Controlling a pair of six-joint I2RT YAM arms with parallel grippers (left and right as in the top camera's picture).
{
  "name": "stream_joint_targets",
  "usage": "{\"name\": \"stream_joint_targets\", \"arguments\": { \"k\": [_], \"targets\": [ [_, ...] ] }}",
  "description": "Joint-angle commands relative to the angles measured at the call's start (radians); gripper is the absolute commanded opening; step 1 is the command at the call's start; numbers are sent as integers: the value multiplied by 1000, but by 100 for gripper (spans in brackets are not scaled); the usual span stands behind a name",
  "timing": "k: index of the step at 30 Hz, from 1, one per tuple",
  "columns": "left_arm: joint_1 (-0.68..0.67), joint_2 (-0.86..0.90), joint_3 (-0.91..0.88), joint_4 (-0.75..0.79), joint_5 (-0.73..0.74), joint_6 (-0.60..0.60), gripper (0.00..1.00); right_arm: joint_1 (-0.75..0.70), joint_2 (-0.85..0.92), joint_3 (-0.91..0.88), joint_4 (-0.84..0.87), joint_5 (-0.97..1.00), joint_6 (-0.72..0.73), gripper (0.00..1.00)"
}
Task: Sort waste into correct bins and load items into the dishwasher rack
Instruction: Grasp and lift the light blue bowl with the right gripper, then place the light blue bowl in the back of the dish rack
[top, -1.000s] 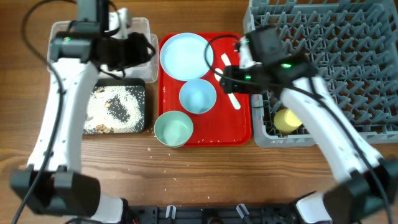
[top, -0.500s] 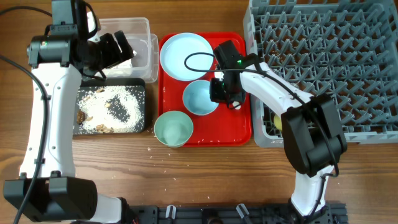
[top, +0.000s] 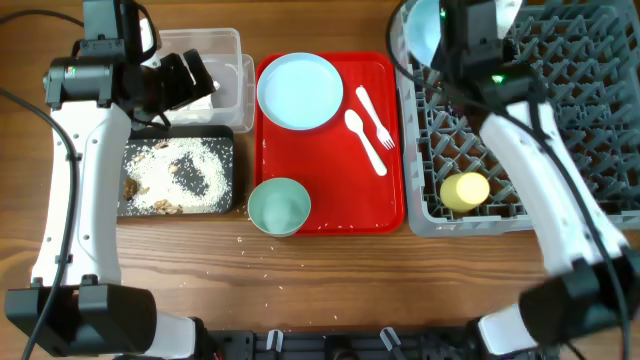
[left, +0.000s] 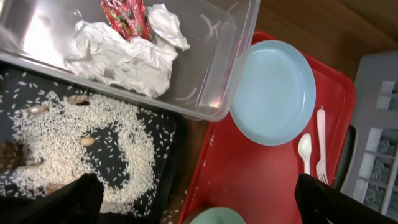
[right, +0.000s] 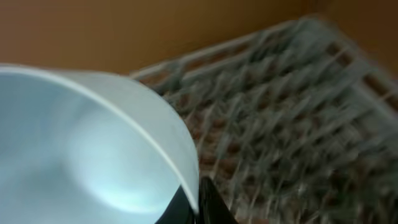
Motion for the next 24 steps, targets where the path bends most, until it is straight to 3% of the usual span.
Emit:
{"name": "stream_joint_targets", "arguments": {
  "k": [1, 4, 8, 15, 16, 17, 20, 22, 24],
  "targets": [
    [5, -5, 11, 0, -9, -5, 100, -23, 171, -8, 189, 229, -178, 4],
    [5, -5, 11, 0, -9, -5, 100, -24, 321, -8, 518, 402, -427, 4],
    [5, -5, 11, 0, -9, -5, 100, -27, 430, -8, 779, 433, -593, 4],
    [5, -5, 11, 0, -9, -5, 100, -29, 477, -9, 747, 397, -584, 6],
    [5, -5, 11, 0, -9, -5, 100, -28, 477, -9, 728, 378, -584, 14],
    [5, -5, 11, 0, -9, -5, 100, -25, 477, -9, 692, 351, -587, 33],
    [5, -5, 11, 0, -9, -5, 100, -3, 475, -9, 658, 350, -588, 57],
    [5, -5, 11, 0, -9, -5, 100, 20, 464, -8, 628, 350, -589, 69],
    [5, -5, 11, 0, -9, -5, 100, 52, 432, -8, 564, 289, -587, 73]
  ]
}}
